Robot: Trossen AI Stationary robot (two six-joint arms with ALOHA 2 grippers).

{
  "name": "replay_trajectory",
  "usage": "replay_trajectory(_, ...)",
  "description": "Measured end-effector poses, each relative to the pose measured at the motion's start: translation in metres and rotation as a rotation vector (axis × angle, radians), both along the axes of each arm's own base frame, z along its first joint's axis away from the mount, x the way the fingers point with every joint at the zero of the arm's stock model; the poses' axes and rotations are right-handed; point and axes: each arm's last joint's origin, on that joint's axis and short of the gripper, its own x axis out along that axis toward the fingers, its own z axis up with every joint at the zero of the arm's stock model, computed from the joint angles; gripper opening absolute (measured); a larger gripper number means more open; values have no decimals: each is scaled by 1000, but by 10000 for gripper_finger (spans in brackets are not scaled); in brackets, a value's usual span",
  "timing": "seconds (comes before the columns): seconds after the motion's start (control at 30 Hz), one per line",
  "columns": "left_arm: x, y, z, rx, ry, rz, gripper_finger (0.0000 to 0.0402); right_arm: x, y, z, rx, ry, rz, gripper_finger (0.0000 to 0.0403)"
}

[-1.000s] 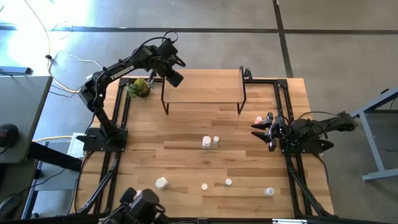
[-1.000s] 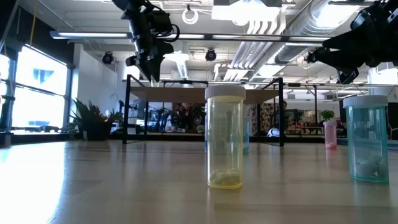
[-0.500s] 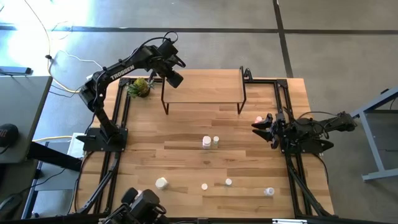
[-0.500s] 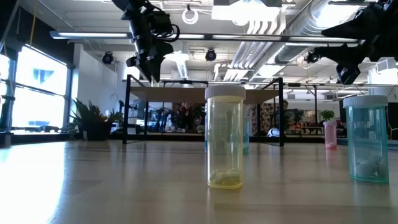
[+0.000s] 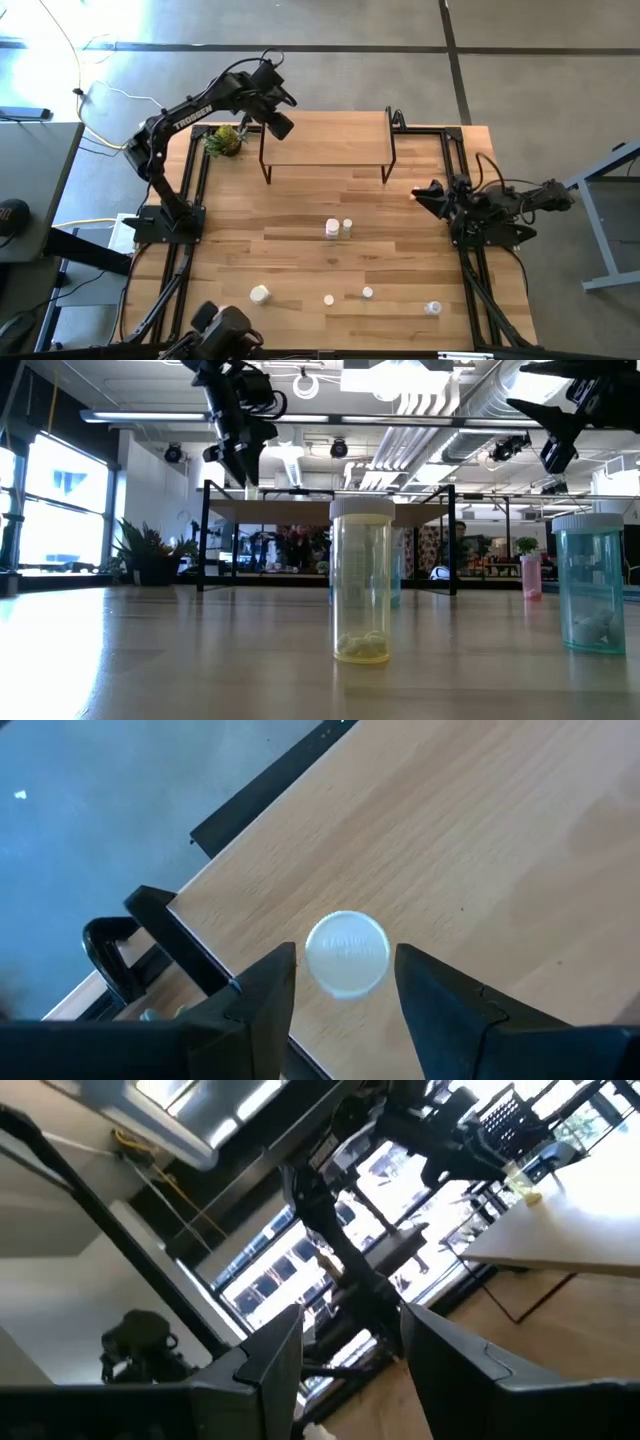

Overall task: Pick and place medicine bottles onto shelf by color
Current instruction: Put the yellow medicine bottle on the shelf, then put the green medicine bottle on the shelf

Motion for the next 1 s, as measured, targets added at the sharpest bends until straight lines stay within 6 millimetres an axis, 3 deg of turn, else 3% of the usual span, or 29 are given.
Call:
replay_trajectory(0.33,-13,-24,34,62,-92,-14,163,-7,-6,14,-12,-116,-185,163)
replay_trajectory(0.6,-5,-66,58,97,-245,-107,157,-14,-8,27,-84,-195,-259,163)
replay_trajectory(0.77,8,-96,59,79,-456,-185,157,-16,-9,48,-132,-145,-258,163)
replay_trajectory(1.0,18,-136,41,81,-625,-257,156,-14,-8,81,-217,56,-225,186)
